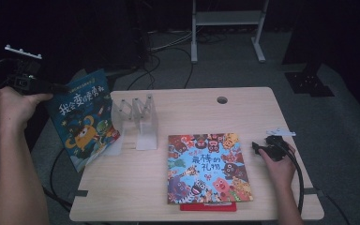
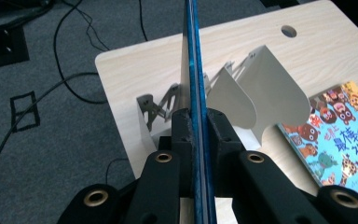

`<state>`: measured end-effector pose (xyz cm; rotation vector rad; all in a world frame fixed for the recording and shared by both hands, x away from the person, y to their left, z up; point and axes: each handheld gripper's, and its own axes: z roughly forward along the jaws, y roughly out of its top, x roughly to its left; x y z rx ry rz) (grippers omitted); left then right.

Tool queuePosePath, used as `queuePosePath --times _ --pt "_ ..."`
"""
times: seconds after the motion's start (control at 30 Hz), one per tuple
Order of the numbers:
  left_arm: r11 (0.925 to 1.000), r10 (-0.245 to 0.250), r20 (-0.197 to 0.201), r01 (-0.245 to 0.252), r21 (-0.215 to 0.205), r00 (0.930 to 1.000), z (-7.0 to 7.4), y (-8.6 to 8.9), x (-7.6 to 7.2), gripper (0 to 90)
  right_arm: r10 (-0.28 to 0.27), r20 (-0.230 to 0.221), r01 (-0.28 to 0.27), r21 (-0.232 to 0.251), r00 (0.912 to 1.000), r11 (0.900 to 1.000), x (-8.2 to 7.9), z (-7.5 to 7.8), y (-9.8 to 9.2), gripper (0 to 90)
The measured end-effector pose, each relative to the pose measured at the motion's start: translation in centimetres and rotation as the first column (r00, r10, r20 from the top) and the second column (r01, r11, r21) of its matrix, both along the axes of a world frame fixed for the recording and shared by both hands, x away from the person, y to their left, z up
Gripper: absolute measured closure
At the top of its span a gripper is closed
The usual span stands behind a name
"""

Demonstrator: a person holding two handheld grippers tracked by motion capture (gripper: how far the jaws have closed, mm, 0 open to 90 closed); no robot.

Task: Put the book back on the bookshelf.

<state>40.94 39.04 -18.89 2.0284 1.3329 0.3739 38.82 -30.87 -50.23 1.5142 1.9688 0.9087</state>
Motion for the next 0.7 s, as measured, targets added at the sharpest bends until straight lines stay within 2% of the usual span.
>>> queuePosePath --times 0.1,0.7 --pt "0.9998 -0.001 -0.015 0.001 0.021 0.9999 -0.3 -0.3 -0.4 82.4 0.0 0.0 0.0 0.0 1.0 1.0 0.0 0.0 0.0 30.9" --pt "0.9993 0.012 -0.034 -0.01 0.037 0.9994 -1.6 -0.4 -2.4 82.2 0.001 0.0 -0.001 0.001 1.0 1.0 0.0 0.0 0.0 30.9"
